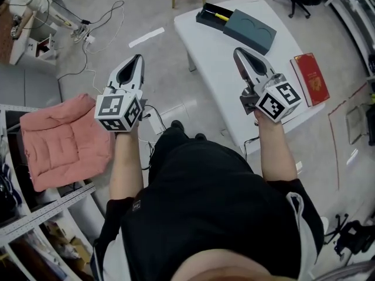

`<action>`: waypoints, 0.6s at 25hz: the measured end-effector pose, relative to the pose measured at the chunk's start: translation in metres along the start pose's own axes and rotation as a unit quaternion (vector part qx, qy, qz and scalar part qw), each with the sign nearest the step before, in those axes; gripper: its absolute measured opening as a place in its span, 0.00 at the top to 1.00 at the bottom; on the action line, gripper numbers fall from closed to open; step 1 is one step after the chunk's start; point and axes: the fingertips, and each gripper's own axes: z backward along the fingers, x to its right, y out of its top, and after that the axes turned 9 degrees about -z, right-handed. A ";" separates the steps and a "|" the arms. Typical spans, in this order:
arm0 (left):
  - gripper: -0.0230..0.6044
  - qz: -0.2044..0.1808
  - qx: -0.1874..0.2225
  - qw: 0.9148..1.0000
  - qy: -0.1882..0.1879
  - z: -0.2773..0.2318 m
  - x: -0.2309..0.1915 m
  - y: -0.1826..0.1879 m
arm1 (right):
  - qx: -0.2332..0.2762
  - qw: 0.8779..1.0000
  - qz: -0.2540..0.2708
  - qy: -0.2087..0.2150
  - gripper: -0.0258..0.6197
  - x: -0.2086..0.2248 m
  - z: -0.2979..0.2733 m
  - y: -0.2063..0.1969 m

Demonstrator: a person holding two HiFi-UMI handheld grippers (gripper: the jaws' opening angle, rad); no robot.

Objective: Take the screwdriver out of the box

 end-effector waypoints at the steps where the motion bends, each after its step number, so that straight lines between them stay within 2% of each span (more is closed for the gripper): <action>1: 0.94 -0.001 0.001 1.000 -0.003 -0.004 0.000 0.001 | 0.002 1.000 -0.001 -0.006 0.91 0.005 0.001 0.002; 4: 0.94 0.000 0.003 1.000 -0.014 -0.020 -0.005 0.003 | 0.006 1.000 -0.002 -0.022 0.91 0.016 0.002 0.007; 9: 0.94 0.004 0.021 0.998 -0.052 -0.070 -0.013 0.011 | 0.033 0.998 0.003 -0.050 0.91 0.045 0.001 0.016; 12: 0.94 -0.001 0.030 0.997 -0.075 -0.101 -0.023 0.013 | 0.027 0.996 0.006 -0.087 0.91 0.060 -0.012 0.019; 15: 0.94 -0.004 0.037 0.995 -0.096 -0.132 -0.042 0.014 | 0.036 0.994 0.011 -0.101 0.91 0.074 -0.033 0.023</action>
